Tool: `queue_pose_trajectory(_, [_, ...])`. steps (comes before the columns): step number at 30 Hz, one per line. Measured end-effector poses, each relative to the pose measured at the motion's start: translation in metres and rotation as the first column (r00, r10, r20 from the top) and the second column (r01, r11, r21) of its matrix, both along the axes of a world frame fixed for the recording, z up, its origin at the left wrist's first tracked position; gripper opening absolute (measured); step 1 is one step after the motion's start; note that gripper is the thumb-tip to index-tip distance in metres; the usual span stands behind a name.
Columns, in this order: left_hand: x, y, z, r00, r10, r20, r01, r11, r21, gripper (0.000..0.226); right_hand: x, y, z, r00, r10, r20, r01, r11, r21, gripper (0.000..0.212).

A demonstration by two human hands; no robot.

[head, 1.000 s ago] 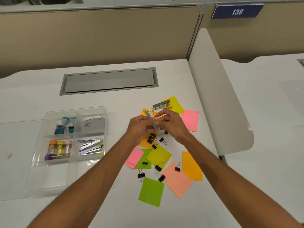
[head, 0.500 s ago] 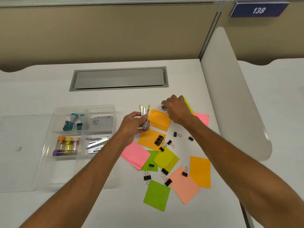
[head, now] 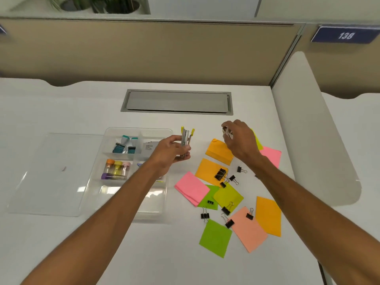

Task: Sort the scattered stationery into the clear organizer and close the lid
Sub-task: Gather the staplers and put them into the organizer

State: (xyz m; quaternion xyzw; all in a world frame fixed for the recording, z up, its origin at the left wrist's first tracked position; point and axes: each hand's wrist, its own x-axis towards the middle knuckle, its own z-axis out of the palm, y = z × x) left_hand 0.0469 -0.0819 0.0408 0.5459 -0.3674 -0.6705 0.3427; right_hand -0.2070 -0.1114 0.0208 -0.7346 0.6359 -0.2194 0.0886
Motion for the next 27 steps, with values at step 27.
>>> queue_pose_trajectory(27, [0.117,0.025,-0.022,0.199,-0.332,0.922,0.768,0.638,0.064,0.028,0.137,0.072,0.029,0.547,-0.428,0.719,0.117,0.890,0.440,0.010])
